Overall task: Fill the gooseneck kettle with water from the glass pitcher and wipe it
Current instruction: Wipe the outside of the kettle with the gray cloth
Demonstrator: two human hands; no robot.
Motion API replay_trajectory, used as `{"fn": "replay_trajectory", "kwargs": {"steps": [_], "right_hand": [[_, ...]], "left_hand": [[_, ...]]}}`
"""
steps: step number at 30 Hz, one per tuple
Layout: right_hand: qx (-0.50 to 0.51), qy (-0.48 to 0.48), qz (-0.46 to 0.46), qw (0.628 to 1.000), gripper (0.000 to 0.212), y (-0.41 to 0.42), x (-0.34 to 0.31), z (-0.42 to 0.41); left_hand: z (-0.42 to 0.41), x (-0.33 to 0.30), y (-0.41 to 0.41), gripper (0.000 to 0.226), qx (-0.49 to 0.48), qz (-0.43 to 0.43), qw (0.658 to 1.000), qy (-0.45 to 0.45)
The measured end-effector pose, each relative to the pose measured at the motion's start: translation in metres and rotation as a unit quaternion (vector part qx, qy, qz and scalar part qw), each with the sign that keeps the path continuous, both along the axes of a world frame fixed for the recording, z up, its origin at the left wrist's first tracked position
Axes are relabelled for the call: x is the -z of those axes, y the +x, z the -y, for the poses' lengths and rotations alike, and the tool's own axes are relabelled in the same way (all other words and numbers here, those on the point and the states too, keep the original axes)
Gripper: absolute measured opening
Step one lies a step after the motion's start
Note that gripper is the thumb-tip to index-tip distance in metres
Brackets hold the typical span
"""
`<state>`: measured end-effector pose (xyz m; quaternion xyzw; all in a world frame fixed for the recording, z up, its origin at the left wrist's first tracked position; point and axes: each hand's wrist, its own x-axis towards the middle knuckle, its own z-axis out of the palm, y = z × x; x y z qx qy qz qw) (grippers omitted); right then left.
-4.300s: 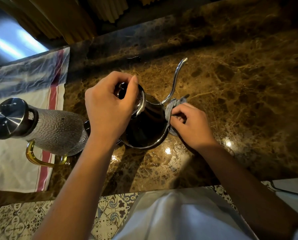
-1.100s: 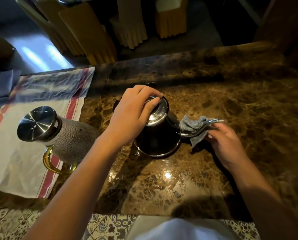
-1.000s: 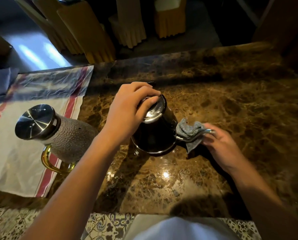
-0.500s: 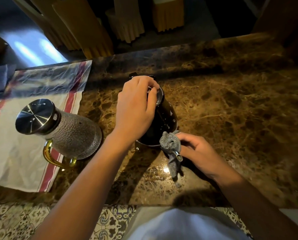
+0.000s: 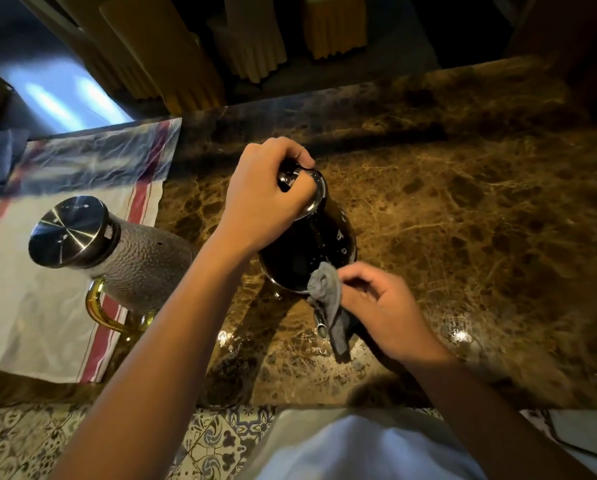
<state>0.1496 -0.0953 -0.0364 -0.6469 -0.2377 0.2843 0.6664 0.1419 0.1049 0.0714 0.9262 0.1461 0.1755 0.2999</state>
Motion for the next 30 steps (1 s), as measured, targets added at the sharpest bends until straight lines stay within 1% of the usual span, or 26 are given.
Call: {"fn": "replay_trajectory", "kwargs": {"steps": [2,4,7,10,12,15,18,22,25,30], "right_hand": [[0.048,-0.015,0.098,0.994,0.011,0.005,-0.019,0.002],[0.084,-0.001,0.178,0.98,0.01,0.011,-0.039,0.001],[0.114,0.018,0.256,0.96,0.011,0.018,-0.061,-0.011],[0.128,0.01,0.334,0.934,0.019,0.017,-0.062,-0.03],[0.138,0.004,0.353,0.926,0.021,0.012,-0.051,-0.04],[0.154,-0.003,0.351,0.924,0.025,0.006,-0.034,-0.045],[0.156,-0.024,0.362,0.919,0.019,0.004,-0.019,-0.043],[0.146,-0.054,0.376,0.914,0.015,0.003,0.007,-0.035],[0.133,-0.082,0.406,0.9,0.014,-0.001,0.022,-0.025],[0.114,-0.116,0.405,0.9,0.017,-0.005,0.036,-0.013]], "left_hand": [[-0.002,0.002,-0.001,0.016,0.007,0.007,1.0,-0.006],[-0.003,0.003,-0.002,0.015,0.014,0.01,1.0,-0.015],[-0.003,0.005,-0.002,0.017,0.018,0.017,0.999,-0.023],[-0.003,0.007,-0.001,0.018,0.01,0.026,0.999,-0.034],[-0.002,0.007,-0.001,0.017,0.006,0.03,0.999,-0.04],[-0.002,0.008,-0.001,0.015,0.006,0.035,0.999,-0.038],[-0.002,0.01,0.0,0.012,0.001,0.043,0.998,-0.042],[-0.002,0.012,0.001,0.01,-0.005,0.048,0.998,-0.047],[-0.002,0.012,0.001,0.01,-0.012,0.047,0.998,-0.049],[-0.002,0.012,0.0,0.012,-0.014,0.043,0.997,-0.06]]}}
